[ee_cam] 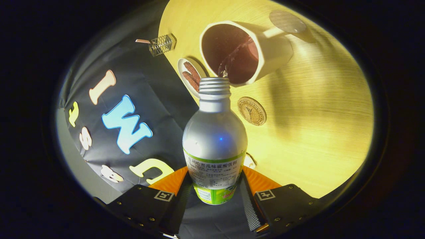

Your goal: Take the bottle from table, then pour the juice into the cup, finally place the bottle on the coaster

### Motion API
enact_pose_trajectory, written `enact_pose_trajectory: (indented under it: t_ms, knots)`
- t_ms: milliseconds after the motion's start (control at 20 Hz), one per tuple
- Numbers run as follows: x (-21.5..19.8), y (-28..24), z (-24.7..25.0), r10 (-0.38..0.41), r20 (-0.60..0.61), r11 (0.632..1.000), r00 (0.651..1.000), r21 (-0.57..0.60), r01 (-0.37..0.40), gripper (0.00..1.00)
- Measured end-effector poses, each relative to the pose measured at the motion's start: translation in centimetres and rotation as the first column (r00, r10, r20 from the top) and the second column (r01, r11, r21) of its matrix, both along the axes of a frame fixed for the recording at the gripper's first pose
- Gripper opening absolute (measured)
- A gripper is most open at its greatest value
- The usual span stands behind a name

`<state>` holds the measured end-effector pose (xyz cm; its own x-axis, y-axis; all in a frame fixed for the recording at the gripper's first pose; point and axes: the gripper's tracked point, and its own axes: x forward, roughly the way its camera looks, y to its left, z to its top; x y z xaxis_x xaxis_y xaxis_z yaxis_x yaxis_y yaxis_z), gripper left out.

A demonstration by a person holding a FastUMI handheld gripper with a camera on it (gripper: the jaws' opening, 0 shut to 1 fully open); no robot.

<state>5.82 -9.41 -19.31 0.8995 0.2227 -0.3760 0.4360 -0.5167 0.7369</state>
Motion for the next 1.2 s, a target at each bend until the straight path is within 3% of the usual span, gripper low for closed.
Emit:
enact_pose_trajectory:
  t_ms: [850, 1200]
  knots:
    - [0.4, -0.6, 1.3, -0.033, -0.007, 0.996, 0.999, 0.088, 0.034, 0.75]
    - [0.4, -0.3, 0.9, -0.021, -0.015, 0.999, 1.0, 0.035, 0.022, 0.75]
